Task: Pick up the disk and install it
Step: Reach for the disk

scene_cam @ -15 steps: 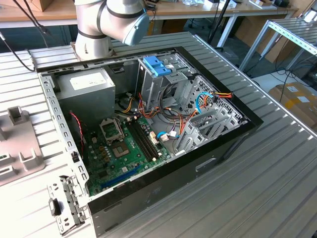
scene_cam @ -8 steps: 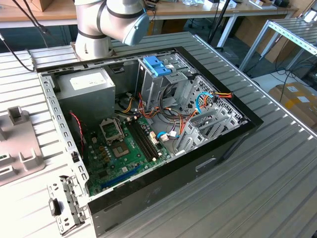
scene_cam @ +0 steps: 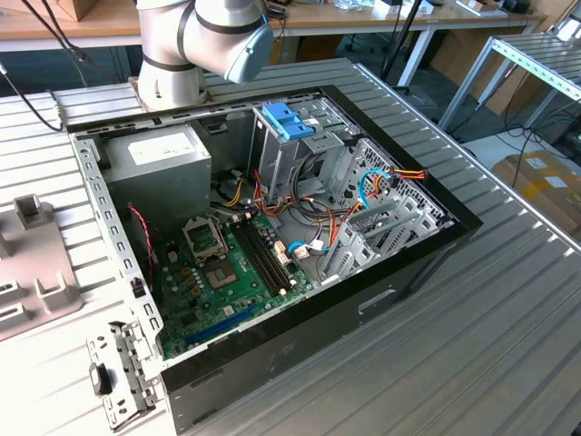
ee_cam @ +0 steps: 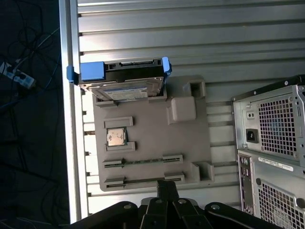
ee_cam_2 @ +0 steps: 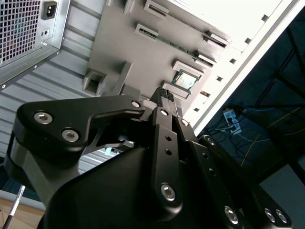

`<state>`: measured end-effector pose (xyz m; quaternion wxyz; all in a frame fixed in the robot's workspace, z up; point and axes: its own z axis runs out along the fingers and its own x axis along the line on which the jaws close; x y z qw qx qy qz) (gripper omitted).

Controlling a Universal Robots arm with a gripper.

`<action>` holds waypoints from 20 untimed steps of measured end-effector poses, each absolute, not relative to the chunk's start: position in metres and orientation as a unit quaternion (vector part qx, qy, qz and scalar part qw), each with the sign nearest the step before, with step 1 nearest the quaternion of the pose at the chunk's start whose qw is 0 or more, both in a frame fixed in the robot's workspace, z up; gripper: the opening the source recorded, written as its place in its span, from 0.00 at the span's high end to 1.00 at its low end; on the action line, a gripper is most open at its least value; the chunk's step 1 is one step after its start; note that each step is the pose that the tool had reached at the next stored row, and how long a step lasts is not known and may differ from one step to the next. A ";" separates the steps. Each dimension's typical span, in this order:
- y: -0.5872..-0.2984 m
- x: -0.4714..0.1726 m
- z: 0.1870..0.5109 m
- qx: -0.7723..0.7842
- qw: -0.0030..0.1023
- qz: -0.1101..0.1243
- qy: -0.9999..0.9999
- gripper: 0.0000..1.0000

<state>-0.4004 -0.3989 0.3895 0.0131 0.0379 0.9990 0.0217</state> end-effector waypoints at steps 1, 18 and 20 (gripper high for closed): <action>-0.399 -0.401 0.390 0.038 0.013 0.022 0.999 0.89; -0.392 -0.403 0.389 0.038 0.013 0.022 0.999 0.89; -0.390 -0.403 0.388 0.038 0.013 0.022 0.999 0.89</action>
